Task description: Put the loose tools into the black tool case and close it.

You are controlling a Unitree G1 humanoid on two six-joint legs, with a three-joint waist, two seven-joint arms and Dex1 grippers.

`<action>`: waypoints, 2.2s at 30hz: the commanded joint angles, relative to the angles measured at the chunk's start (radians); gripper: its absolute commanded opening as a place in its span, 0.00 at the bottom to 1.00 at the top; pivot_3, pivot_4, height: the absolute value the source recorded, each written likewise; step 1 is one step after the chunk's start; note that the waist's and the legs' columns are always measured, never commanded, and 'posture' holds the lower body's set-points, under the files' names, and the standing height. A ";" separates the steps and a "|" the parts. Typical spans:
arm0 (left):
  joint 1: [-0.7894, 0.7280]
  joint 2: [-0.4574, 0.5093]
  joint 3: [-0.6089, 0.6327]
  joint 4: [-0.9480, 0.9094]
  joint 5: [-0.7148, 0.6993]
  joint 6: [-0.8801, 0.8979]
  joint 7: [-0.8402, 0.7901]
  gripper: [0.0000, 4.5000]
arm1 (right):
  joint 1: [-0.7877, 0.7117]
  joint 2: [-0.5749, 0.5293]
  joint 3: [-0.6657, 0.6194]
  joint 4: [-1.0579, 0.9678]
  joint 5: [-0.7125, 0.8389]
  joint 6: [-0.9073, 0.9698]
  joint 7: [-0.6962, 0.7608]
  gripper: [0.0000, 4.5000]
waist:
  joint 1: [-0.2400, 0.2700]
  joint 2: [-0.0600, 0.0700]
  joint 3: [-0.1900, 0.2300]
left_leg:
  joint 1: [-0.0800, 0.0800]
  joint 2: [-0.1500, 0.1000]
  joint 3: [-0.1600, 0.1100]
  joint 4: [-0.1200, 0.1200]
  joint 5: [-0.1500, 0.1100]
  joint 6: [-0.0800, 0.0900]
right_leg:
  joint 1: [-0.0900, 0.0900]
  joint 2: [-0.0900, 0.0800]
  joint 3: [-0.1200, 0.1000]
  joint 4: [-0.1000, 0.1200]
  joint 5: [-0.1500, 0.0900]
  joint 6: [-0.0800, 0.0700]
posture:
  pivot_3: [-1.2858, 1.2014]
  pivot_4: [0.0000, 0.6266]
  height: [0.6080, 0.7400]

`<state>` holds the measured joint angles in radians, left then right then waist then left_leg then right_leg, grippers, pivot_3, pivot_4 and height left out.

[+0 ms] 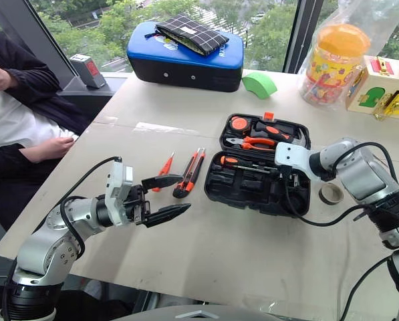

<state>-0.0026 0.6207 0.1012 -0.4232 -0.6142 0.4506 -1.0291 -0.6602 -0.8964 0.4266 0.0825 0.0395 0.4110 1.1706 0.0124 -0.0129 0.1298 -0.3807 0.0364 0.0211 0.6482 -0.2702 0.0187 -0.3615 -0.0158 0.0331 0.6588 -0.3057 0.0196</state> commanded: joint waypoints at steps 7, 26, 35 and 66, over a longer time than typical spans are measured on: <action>-0.020 0.012 -0.006 0.001 -0.002 -0.035 -0.016 0.95 | 0.048 0.016 -0.296 -0.164 0.336 0.209 0.122 0.49 | -0.013 0.001 0.001 | 0.000 0.001 -0.001 -0.001 0.000 0.000 | 0.000 -0.001 -0.004 0.000 0.000 0.000 | 0.52 0.24 1.00; -0.054 0.043 0.011 0.034 0.021 -0.027 0.045 0.95 | 0.345 0.197 -0.105 -0.042 -0.068 -0.098 -0.287 0.02 | -0.033 -0.011 -0.012 | 0.004 0.001 0.001 -0.001 0.000 0.000 | 0.002 -0.001 -0.005 0.002 0.000 -0.001 | 0.52 0.24 1.00; 0.020 -0.103 0.128 0.002 0.079 0.104 0.479 0.95 | 0.511 0.241 -0.467 -0.555 0.436 -0.005 -0.221 0.17 | -0.027 0.003 -0.003 | -0.001 0.001 0.001 -0.002 0.000 0.000 | -0.001 -0.003 -0.005 0.002 0.000 0.000 | 0.52 0.24 1.00; -0.134 -0.122 -0.002 -0.003 0.197 0.093 0.481 0.08 | 0.822 0.112 -0.709 -0.856 0.579 -0.025 -0.269 1.00 | -0.001 -0.005 -0.003 | -0.001 0.001 0.000 -0.004 0.000 -0.001 | 0.000 -0.005 -0.009 -0.002 0.000 -0.001 | 0.52 0.24 1.00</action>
<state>-0.0988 0.4493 0.0976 -0.3764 -0.3784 0.5986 -0.4270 0.1418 -0.7893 -0.2244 -0.7338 0.6166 0.4093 0.9191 0.0112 -0.0177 0.1270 -0.3814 0.0372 0.0211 0.6441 -0.2697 0.0175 -0.3615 -0.0209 0.0239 0.6571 -0.3060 0.0186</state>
